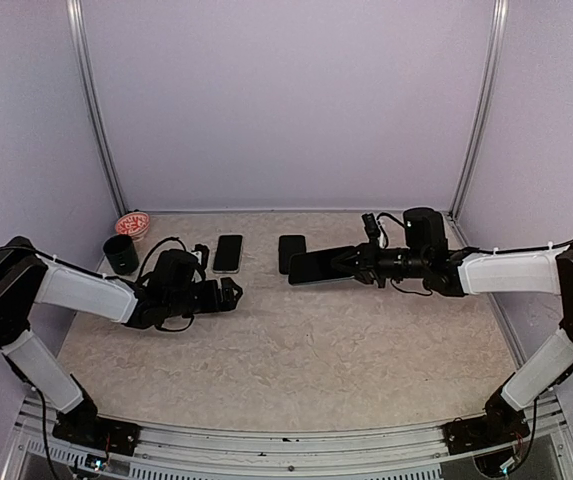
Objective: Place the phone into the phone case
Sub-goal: Move the phone case to the center of the board.
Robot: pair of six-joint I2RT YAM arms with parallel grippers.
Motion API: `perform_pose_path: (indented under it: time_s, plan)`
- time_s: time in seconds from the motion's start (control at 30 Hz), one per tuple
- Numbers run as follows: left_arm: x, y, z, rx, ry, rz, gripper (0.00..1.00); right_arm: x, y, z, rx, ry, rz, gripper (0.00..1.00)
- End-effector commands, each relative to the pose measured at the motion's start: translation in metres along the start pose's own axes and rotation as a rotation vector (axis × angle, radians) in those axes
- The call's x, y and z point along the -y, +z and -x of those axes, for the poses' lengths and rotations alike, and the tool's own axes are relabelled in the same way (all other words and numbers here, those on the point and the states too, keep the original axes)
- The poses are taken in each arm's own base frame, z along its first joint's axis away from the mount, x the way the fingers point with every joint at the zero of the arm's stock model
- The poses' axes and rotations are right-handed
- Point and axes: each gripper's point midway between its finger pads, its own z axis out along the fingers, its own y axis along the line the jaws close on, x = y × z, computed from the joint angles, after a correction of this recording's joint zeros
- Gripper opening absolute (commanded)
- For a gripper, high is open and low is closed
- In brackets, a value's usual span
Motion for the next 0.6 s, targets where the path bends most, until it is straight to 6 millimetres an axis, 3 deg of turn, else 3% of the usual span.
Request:
perform_pose_path:
  time_s: [0.0, 0.43, 0.57]
  plan:
    - [0.013, 0.009, 0.002, -0.046, -0.024, -0.068, 0.99, -0.021, -0.013, 0.018, 0.073, -0.059, 0.059, 0.0]
    - [0.009, 0.036, -0.017, -0.139, -0.018, -0.049, 0.98, -0.016, -0.014, 0.016, 0.073, -0.045, 0.055, 0.0]
    - [0.006, 0.04, -0.019, -0.147, -0.006, -0.031, 0.93, -0.016, -0.015, 0.017, 0.075, -0.043, 0.056, 0.0]
